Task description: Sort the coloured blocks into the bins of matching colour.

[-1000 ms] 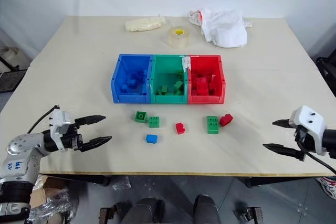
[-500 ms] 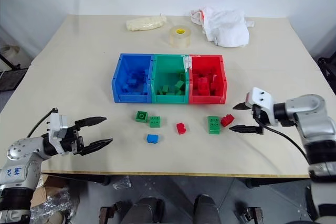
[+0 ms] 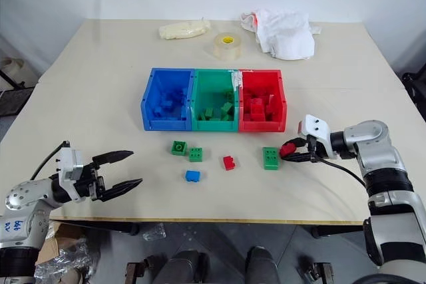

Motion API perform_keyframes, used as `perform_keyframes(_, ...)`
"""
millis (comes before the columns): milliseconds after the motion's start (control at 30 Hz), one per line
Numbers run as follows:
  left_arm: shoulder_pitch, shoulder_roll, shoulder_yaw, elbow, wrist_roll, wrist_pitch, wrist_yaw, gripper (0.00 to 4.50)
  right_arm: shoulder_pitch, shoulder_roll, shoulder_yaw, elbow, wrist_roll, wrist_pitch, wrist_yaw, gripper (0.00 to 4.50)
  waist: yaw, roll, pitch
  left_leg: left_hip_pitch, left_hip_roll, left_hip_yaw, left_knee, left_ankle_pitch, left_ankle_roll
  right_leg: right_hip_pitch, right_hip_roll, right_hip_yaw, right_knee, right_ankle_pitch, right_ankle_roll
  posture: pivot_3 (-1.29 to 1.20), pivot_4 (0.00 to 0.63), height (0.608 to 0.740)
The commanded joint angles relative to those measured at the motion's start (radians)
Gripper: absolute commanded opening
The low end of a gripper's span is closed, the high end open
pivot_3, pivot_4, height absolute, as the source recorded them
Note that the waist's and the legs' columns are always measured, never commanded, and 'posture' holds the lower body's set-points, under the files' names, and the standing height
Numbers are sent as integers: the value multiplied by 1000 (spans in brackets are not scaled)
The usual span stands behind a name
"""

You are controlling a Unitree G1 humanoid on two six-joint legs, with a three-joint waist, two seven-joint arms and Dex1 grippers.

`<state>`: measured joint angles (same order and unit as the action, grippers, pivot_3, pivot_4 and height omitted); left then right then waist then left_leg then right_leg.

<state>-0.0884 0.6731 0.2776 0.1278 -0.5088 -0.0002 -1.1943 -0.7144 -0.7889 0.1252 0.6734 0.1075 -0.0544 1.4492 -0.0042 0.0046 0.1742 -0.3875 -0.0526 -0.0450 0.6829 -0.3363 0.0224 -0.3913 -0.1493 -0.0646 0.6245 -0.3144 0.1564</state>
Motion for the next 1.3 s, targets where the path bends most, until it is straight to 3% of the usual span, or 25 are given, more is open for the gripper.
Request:
perform_keyframes(33, -29, -4, 19, 6, -19, -18, -1, 4500, 23, -51, -82, -150, 63, 54, -17, 1557, 0, 0, 0, 0, 0, 0, 0, 0, 0, 0, 0, 0, 0, 0, 0, 0, 150, 740)
perform_keyframes(133, -62, -14, 3, 40, -9, -30, -10, 4500, 14, -61, -138, -293, 104, 132, -82, 1557, 0, 0, 0, 0, 0, 0, 0, 0, 0, 0, 0, 0, 0, 0, 0, 0, 150, 740)
perform_keyframes(267, -94, -22, -15, 72, -1, -39, -26, 4500, -89, -17, -116, -304, 78, 217, -165, 1557, -8, 0, 0, 0, 0, 1, 0, 0, -1, -1, 0, 0, 1, 0, 0, 0, 150, 740)
perform_keyframes(400, -135, -30, -32, 107, 9, -54, -41, 4500, -278, 103, -79, -80, 16, 111, -259, 1557, -24, 0, 0, 0, 0, 1, 0, 0, -1, -1, 0, 0, 1, 0, 0, 0, 150, 740)
perform_keyframes(533, -167, -35, -38, 136, 15, -68, -39, 4500, -425, 181, -58, 167, -54, -20, -359, 2862, -29, 0, 0, 0, 0, 0, -1, 0, -1, -2, 0, 0, 2, 0, 0, 0, 150, 740)
perform_keyframes(667, -159, -33, -33, 124, 7, -70, -40, 4500, -475, 205, -55, 243, -74, -74, -354, 4218, -28, 0, 0, 0, -2, -3, -2, 0, -1, -2, 0, -1, 3, 0, 0, 0, 150, 740)
perform_keyframes(733, -156, -33, -31, 124, 6, -72, -42, 4500, -465, 196, -60, 228, -68, -79, -325, 4479, -29, 0, 0, 0, -2, -3, -2, 0, -1, -2, 0, -1, 3, 0, 0, 0, 150, 740)
perform_keyframes(933, -163, -36, -34, 129, 1, -66, -48, 4500, -298, 101, -90, -28, 20, 35, -151, 4479, -23, 0, 0, 0, -2, -3, -1, 0, -1, -1, 0, -1, 3, 0, 0, 0, 150, 740)
perform_keyframes(1167, -187, -39, -45, 169, 7, -75, -65, 4500, 158, -116, -232, -535, 212, 354, -75, 4479, -16, 0, 0, -1, -2, -3, 0, 0, -1, -1, 0, -2, 3, 0, 0, 0, 150, 740)
perform_keyframes(1300, -193, -39, -48, 183, 9, -80, -74, 4500, 402, -216, -296, -668, 226, 408, -80, 4479, -10, 0, 0, -1, -2, -1, 0, 0, 0, 0, 0, -1, 2, 0, 0, 0, 150, 740)
